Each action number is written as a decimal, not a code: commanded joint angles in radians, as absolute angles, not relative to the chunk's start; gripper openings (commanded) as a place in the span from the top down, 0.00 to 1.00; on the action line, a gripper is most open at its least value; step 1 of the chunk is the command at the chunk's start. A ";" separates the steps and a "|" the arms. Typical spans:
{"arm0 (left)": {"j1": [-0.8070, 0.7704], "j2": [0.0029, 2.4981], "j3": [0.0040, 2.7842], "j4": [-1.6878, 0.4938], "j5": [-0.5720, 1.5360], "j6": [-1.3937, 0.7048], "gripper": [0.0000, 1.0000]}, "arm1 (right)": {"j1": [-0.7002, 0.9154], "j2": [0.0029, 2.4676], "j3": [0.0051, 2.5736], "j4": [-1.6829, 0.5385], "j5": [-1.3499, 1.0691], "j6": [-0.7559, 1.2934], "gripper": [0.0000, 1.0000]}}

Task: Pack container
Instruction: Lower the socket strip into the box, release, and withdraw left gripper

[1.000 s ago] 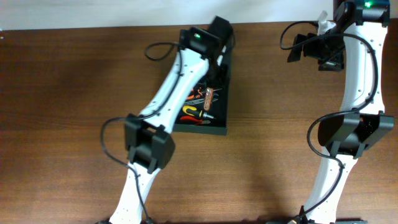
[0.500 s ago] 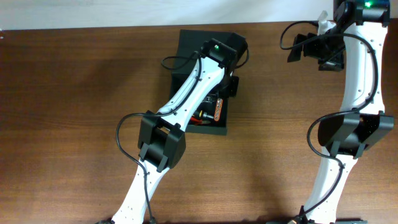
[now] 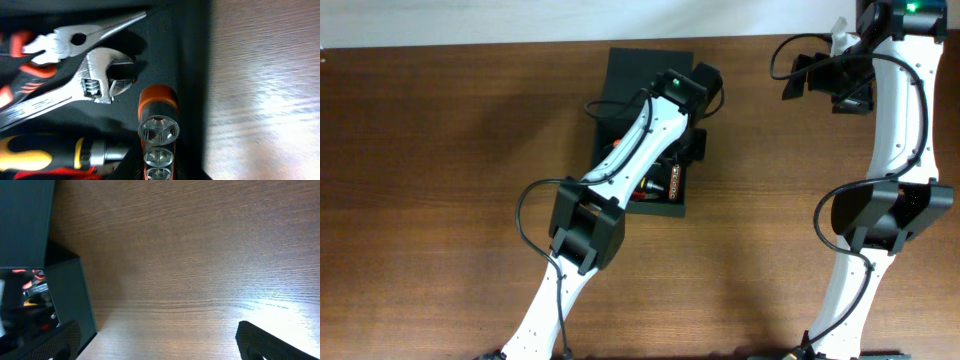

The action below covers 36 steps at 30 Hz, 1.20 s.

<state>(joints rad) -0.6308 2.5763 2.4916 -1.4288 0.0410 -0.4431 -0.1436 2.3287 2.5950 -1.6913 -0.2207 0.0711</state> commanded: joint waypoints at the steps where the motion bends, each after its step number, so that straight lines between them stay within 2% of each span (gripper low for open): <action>1: -0.641 2.593 2.505 -1.426 0.060 -0.459 0.98 | -0.144 2.292 2.590 -1.691 -0.233 0.068 0.01; 5: -0.641 2.593 2.505 -1.425 0.062 -0.459 0.96 | -0.144 2.292 2.590 -1.691 -0.233 0.068 0.01; 6: -0.641 2.593 2.505 -1.425 0.064 -0.459 0.92 | -0.144 2.292 2.590 -1.691 -0.233 0.068 0.01; 8: -0.641 2.593 2.505 -1.425 0.065 -0.459 0.71 | -0.144 2.292 2.590 -1.691 -0.233 0.068 0.01; 9: -0.641 2.592 2.505 -1.425 0.065 -0.459 0.63 | -0.144 2.292 2.590 -1.691 -0.233 0.068 0.01; 11: -0.641 2.593 2.505 -1.427 0.065 -0.459 0.56 | -0.144 2.292 2.590 -1.691 -0.233 0.068 0.01; 13: -0.641 2.592 2.505 -1.430 0.068 -0.459 0.54 | -0.144 2.292 2.590 -1.692 -0.233 0.068 0.01; 15: -0.641 2.592 2.505 -1.433 0.072 -0.459 0.43 | -0.144 2.292 2.590 -1.692 -0.233 0.068 0.01; 17: -0.641 2.592 2.505 -1.436 0.076 -0.459 0.43 | -0.144 2.292 2.590 -1.692 -0.233 0.068 0.01; 21: -0.638 2.590 2.531 -1.467 0.075 -0.459 0.58 | -0.144 2.292 2.590 -1.692 -0.233 0.068 0.01; 23: -0.635 2.587 2.566 -1.491 0.072 -0.459 0.61 | -0.144 2.292 2.590 -1.691 -0.233 0.068 0.01; 32: -0.611 2.543 2.823 -1.678 -0.044 -0.455 0.60 | -0.144 2.292 2.590 -1.692 -0.233 0.068 0.01; 36: -0.579 2.470 2.874 -1.688 -0.046 -0.403 0.52 | -0.144 2.292 2.590 -1.691 -0.233 0.068 0.01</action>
